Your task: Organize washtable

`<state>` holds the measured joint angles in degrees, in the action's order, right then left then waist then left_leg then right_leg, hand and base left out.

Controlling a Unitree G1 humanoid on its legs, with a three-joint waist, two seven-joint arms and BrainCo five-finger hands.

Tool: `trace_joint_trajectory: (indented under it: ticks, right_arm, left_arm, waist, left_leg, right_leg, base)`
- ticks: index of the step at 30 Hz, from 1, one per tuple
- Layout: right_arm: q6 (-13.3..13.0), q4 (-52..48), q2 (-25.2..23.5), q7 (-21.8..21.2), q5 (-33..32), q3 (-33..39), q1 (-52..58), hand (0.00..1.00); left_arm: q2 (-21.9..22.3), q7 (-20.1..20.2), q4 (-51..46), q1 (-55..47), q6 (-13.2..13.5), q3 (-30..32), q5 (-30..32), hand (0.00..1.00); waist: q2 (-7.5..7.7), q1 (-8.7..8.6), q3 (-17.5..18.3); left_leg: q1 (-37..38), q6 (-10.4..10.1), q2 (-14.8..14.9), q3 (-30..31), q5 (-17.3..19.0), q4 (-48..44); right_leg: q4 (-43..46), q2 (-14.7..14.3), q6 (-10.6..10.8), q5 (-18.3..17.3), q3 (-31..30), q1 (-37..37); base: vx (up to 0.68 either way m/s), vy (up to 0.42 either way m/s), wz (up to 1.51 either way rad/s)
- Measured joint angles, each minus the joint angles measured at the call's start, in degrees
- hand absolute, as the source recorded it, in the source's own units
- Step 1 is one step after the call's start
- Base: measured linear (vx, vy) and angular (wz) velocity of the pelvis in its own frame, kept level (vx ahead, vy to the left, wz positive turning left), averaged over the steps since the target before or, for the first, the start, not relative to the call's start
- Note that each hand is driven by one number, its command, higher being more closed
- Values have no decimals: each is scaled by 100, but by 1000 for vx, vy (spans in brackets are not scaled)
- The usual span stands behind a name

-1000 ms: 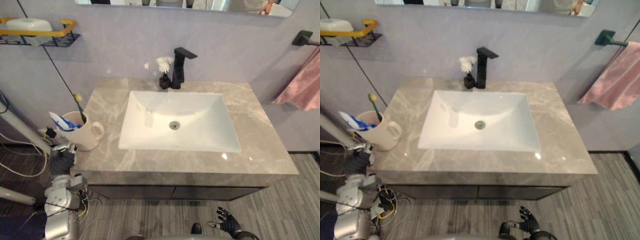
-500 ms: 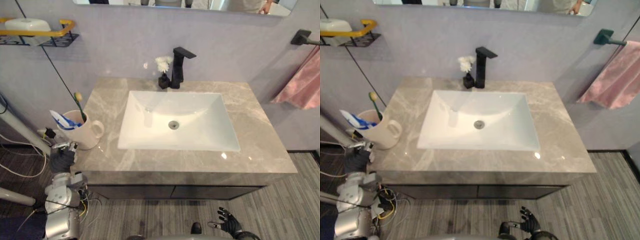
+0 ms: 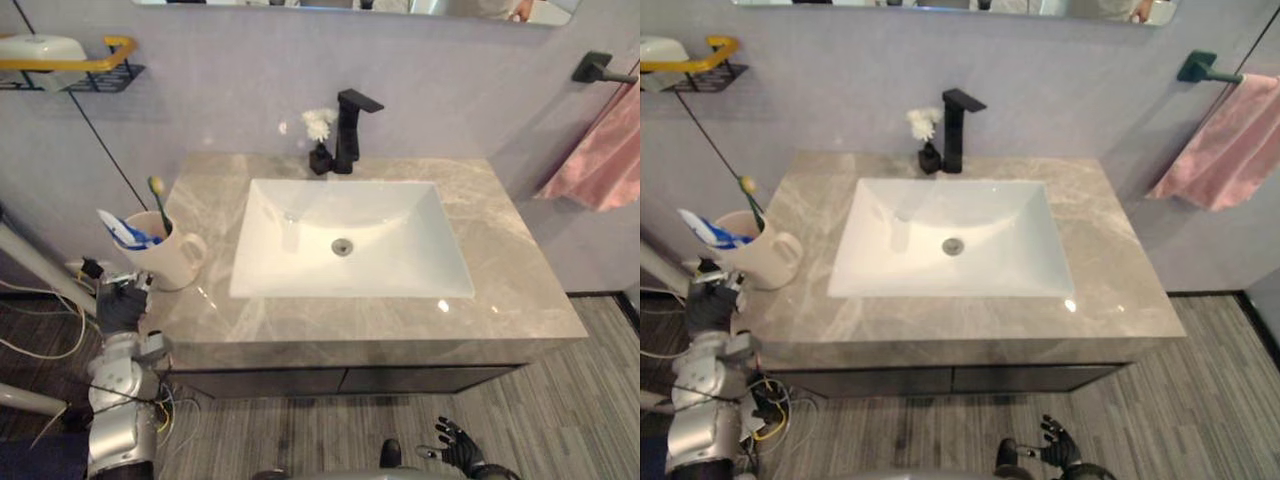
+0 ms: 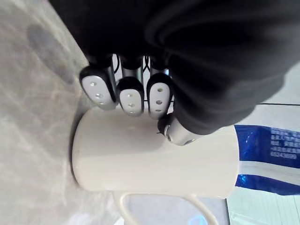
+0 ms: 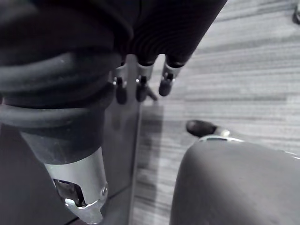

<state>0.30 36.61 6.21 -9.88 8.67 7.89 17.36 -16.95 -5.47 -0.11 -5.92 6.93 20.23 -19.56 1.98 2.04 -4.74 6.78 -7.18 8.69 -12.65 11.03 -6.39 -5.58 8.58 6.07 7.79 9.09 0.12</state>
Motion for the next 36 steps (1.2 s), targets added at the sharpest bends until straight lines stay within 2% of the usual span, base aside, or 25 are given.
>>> trace_joint_trajectory:
  ticks: [7, 12, 21, 36]
  right_arm:
    - [1, 0, 0, 1, 46, 6, -4, 0]
    - [2, 0, 0, 1, 46, 7, -6, 0]
    - [6, 0, 1, -3, 45, 8, -12, 0]
    - [7, -1, 2, -9, 46, 10, -29, 0]
  left_arm:
    - [-1, -8, 24, 75, -4, -1, 0, 100]
    - [-12, -87, 36, 78, -4, 4, -2, 100]
    - [-11, -84, 73, 94, -5, -14, -9, 100]
    - [0, -60, 67, 103, -5, -389, -18, 100]
  waist:
    - [2, -21, 1]
    - [5, -113, -1]
    - [0, -117, -8]
    - [14, -132, -87]
  left_leg:
    - [-23, 0, -2, -8, 1, 2]
    - [-23, 4, -9, -27, 5, 1]
    - [-22, 8, -14, -43, 9, 1]
    - [-19, 10, -23, -41, 11, 1]
  right_leg:
    - [-1, -1, 0, 2, -9, -33]
    - [-2, -1, -3, 8, -32, -46]
    - [-6, 0, 0, 14, -54, -56]
    - [-5, 7, 0, 14, -54, -54]
  base:
    - [0, 0, 0]
    - [-5, -1, -1]
    - [-5, -2, -1]
    - [0, 0, 0]
